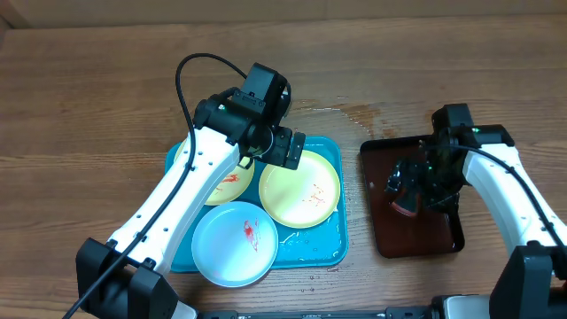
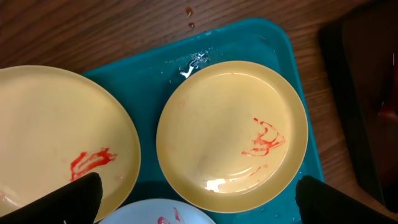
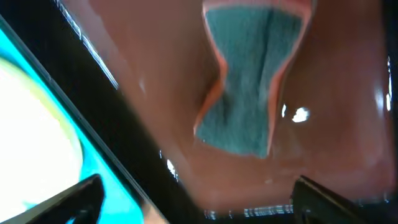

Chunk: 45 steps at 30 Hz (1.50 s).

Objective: Clean dirty plates on tray and stack at the side
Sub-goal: 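Move the left gripper to the rim of the right yellow plate, then lower the right gripper and grasp the orange-green sponge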

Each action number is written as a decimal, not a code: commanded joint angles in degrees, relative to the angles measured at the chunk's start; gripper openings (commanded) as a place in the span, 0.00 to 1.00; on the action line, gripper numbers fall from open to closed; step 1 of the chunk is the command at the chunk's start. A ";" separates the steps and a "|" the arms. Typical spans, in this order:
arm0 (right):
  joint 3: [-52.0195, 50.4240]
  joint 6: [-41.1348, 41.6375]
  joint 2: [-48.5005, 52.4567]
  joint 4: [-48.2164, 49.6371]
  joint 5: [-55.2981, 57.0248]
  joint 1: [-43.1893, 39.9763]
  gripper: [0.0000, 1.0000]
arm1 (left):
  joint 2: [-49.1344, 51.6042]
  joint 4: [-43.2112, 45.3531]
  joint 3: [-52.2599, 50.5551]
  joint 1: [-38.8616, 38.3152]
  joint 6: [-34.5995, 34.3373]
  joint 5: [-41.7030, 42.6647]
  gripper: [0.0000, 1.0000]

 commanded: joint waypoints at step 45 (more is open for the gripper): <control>13.97 8.33 12.17 -6.54 3.82 -4.76 1.00 | -0.61 2.60 1.14 0.11 -0.72 -1.66 1.00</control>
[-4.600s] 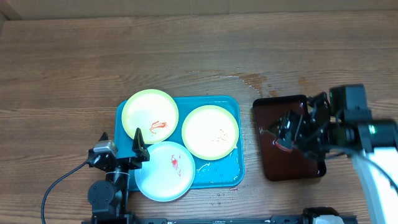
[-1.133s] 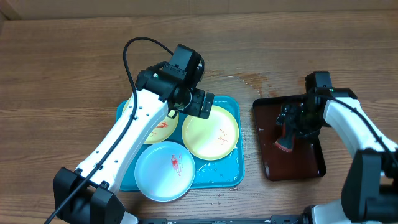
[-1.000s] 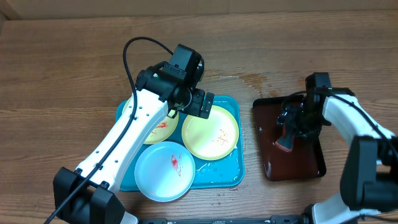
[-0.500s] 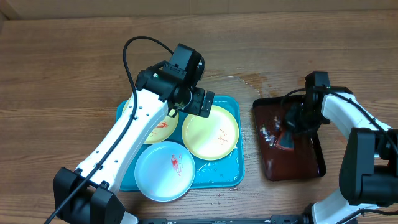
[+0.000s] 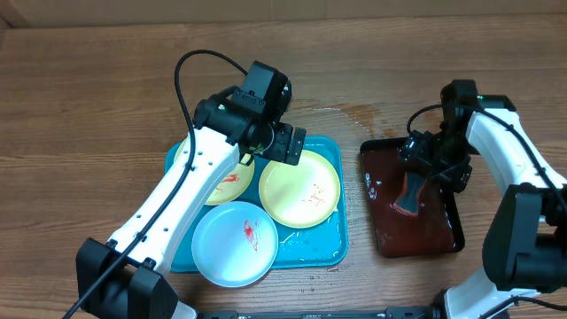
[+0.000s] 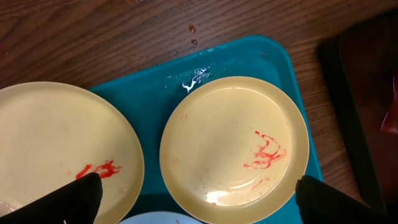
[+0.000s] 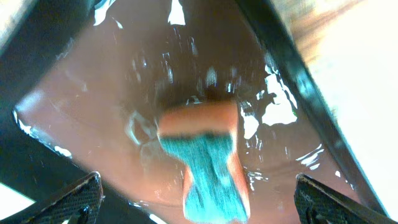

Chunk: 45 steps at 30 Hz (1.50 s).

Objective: Clean dirty plates on tray and stack at the side
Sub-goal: 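Lower the right gripper and grasp the orange-green sponge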

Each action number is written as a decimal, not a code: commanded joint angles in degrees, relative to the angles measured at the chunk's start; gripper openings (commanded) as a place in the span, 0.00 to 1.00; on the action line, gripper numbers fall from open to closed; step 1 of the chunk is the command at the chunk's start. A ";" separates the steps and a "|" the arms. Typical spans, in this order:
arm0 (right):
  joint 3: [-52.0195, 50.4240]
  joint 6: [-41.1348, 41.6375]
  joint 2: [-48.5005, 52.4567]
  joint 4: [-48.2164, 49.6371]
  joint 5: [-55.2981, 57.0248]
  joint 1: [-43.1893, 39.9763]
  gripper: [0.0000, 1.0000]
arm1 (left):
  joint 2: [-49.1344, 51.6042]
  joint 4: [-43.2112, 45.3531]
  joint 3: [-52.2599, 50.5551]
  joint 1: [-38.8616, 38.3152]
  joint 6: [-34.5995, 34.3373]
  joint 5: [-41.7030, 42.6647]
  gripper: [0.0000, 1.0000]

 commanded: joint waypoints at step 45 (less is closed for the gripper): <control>-24.76 7.19 -9.86 18.05 -3.67 0.48 0.08 | -0.61 1.14 1.11 0.11 -0.15 -0.57 1.00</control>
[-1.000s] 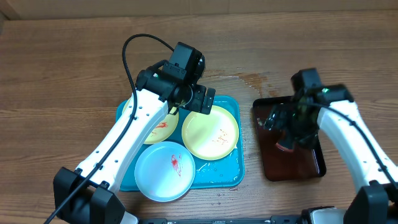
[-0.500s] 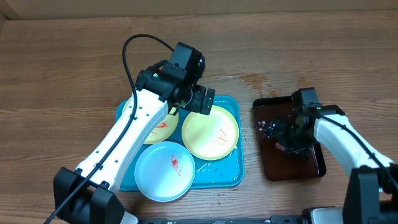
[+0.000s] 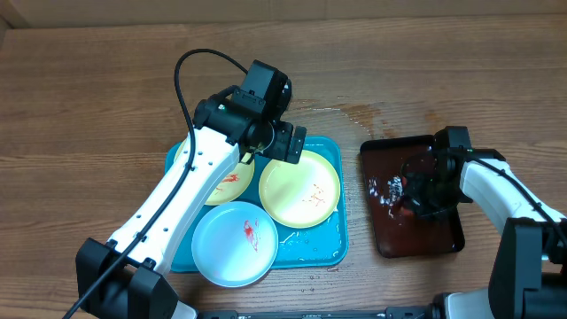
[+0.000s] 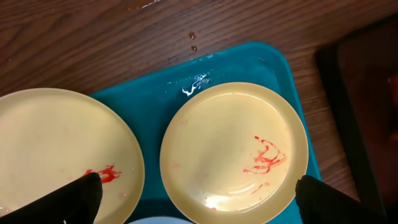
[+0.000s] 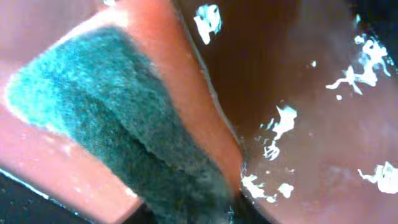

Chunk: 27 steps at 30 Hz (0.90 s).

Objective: Clean dirty plates on tray and stack at the side
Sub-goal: 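Lower the right gripper and grasp the orange-green sponge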

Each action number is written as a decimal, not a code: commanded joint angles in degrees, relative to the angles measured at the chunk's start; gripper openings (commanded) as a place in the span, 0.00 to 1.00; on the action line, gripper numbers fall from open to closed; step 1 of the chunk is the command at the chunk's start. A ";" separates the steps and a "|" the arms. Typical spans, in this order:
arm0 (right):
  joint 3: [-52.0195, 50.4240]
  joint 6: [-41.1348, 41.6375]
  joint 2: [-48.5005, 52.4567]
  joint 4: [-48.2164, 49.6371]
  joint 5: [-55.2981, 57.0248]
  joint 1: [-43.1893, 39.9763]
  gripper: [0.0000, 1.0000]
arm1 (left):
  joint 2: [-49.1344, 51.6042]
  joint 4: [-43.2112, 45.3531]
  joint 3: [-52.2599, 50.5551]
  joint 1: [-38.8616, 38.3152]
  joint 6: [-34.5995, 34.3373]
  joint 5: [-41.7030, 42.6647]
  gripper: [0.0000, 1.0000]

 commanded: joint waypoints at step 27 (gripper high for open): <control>15.02 -28.30 0.44 -13.51 2.12 -0.09 0.70 | -0.61 1.99 1.09 0.11 -0.17 -0.37 1.00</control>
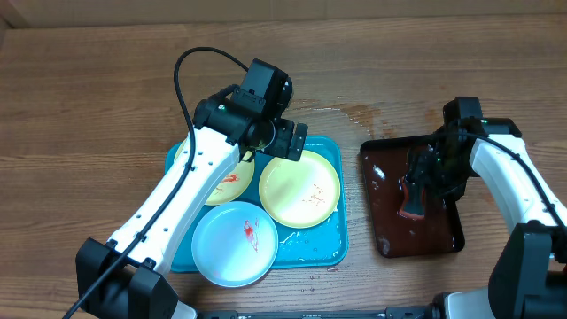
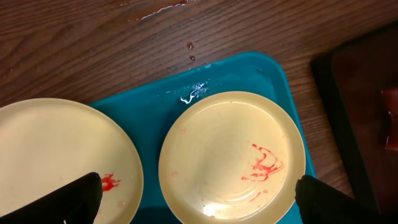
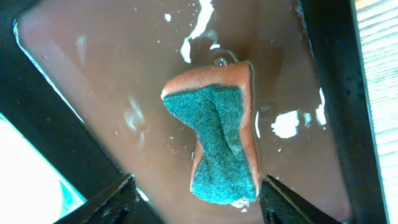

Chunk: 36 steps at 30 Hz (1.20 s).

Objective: Clean dirty plates on tray and stack at the side
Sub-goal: 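Lower the right gripper and grasp the orange-green sponge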

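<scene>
The teal tray (image 1: 332, 244) holds three plates smeared with red sauce: a yellow plate (image 1: 299, 188) in the middle, another yellow plate (image 1: 232, 184) half under my left arm, and a light blue plate (image 1: 235, 244) in front. My left gripper (image 1: 288, 142) hangs open above the middle yellow plate (image 2: 231, 155), touching nothing. On the right an orange sponge (image 3: 221, 143) with a green scouring face lies in the wet dark tray (image 1: 443, 241). My right gripper (image 3: 199, 202) is open just above the sponge's near end, fingers (image 3: 112, 199) either side without gripping it.
A trail of spilled water (image 1: 354, 113) glistens on the wooden table between the two trays. The dark tray has raised black walls (image 3: 329, 74). Bare wood lies behind and to the left of the teal tray.
My right gripper was pressed low against the sponge in the dark tray; now it stands higher and farther back, open, with the sponge lying flat below it. The left gripper sits slightly higher.
My right gripper hovered open over the sponge in the dark tray, then stood open farther back over it, then was down close on the sponge with water splashed, and now is raised and open above it. The left gripper stayed open over the yellow plates throughout.
</scene>
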Each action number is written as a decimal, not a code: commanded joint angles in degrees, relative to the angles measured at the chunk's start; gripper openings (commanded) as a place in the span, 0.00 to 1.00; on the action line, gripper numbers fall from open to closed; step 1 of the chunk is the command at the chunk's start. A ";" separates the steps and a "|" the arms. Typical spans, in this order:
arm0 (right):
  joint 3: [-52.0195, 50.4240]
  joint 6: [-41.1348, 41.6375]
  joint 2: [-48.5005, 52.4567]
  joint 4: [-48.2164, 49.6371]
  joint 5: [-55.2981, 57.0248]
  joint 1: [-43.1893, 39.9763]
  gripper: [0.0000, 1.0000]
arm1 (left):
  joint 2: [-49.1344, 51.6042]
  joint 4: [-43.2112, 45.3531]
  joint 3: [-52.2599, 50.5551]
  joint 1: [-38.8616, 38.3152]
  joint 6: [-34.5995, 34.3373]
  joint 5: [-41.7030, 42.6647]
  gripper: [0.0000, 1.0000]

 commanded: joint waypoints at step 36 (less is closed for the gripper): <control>-11.02 -6.69 0.70 13.31 -3.17 -0.11 0.36 | -0.61 2.16 1.09 0.11 -0.17 -0.37 1.00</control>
